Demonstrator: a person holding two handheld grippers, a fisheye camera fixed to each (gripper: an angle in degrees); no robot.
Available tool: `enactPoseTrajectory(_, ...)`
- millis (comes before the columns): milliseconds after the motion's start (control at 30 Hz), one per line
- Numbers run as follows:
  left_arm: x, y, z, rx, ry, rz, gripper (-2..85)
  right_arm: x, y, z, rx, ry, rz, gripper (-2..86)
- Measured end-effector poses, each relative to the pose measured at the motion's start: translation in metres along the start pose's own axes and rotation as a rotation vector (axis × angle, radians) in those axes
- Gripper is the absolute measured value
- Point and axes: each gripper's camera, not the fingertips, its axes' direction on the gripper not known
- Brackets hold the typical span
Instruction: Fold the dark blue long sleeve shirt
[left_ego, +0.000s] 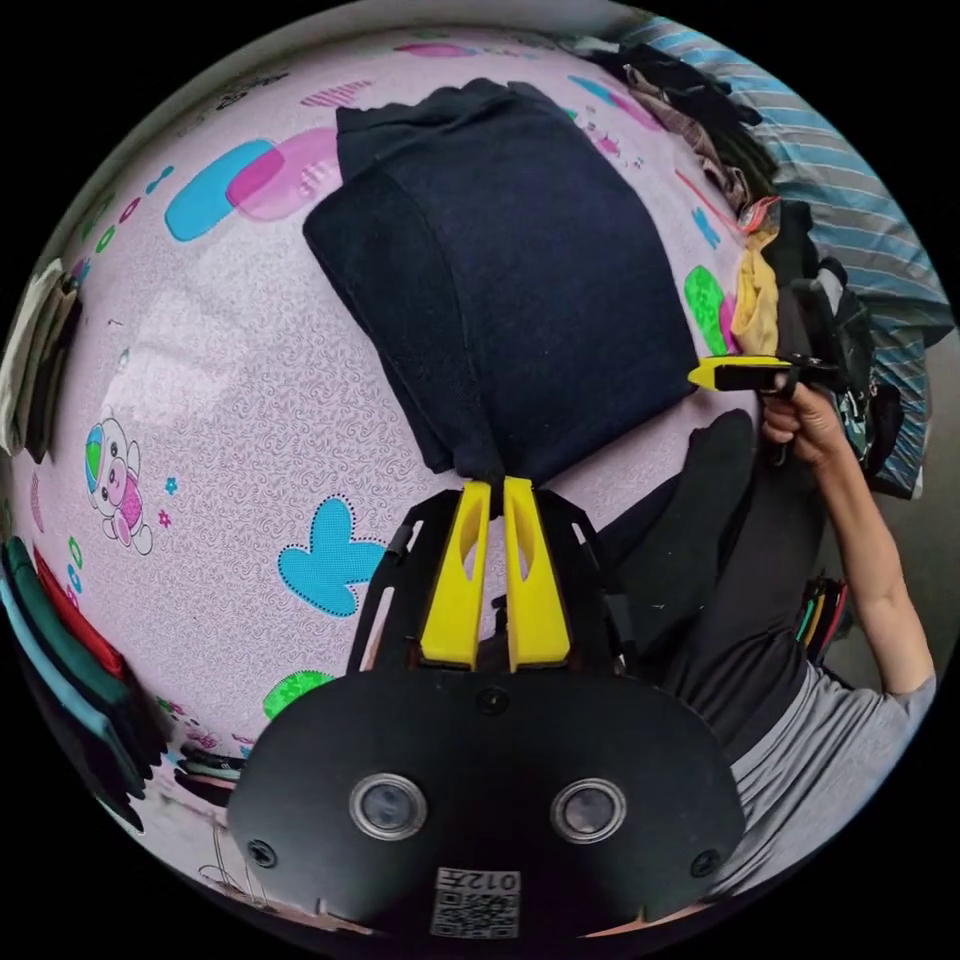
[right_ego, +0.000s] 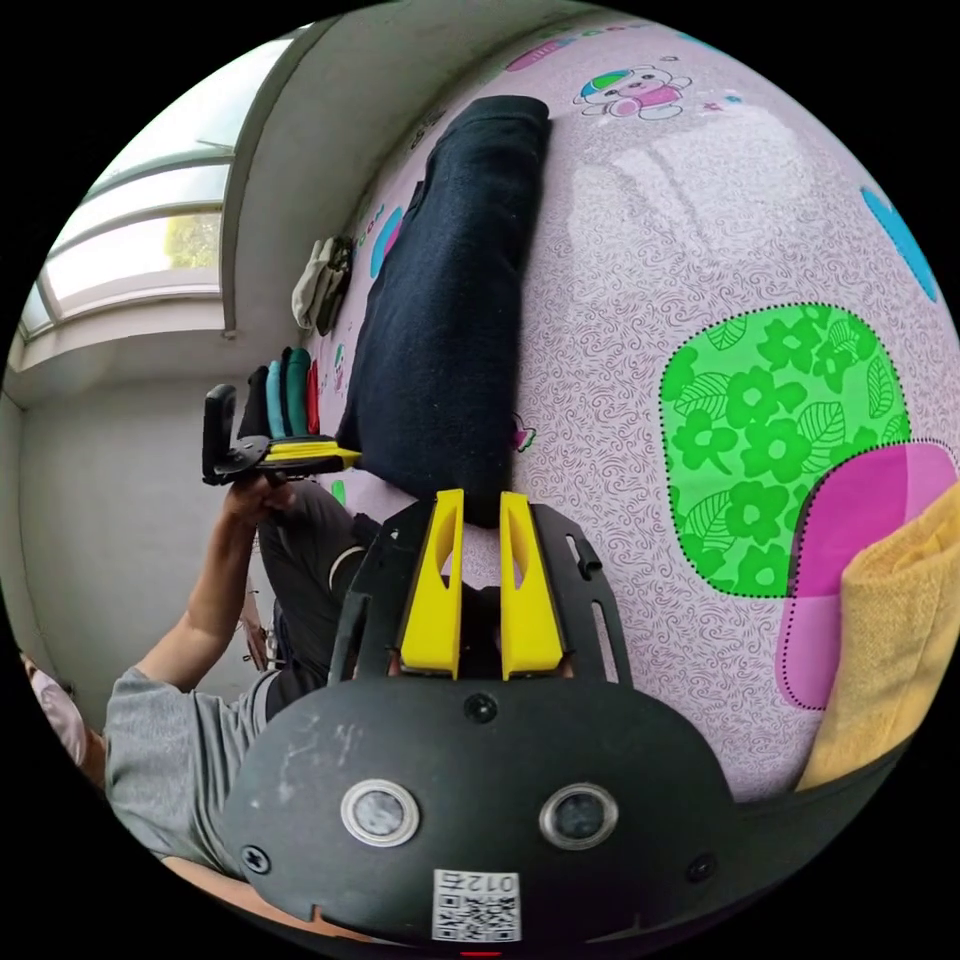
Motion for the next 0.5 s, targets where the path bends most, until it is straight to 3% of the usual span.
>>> enactPoseTrajectory(267,0.012,0.025,-0.035,0.043,0.038,-0.035,1.1,0.005,-0.003,-0.008,0.000,-0.014,-0.008,6.0)
enactPoseTrajectory(400,0.037,0.045,-0.089,0.241,-0.147,-0.074,0.9,0.001,-0.005,-0.011,0.000,0.013,-0.043,6.0)
enactPoseTrajectory(500,0.078,0.030,-0.100,0.384,-0.039,0.046,0.8,-0.002,-0.006,-0.013,0.005,0.030,-0.054,6.0)
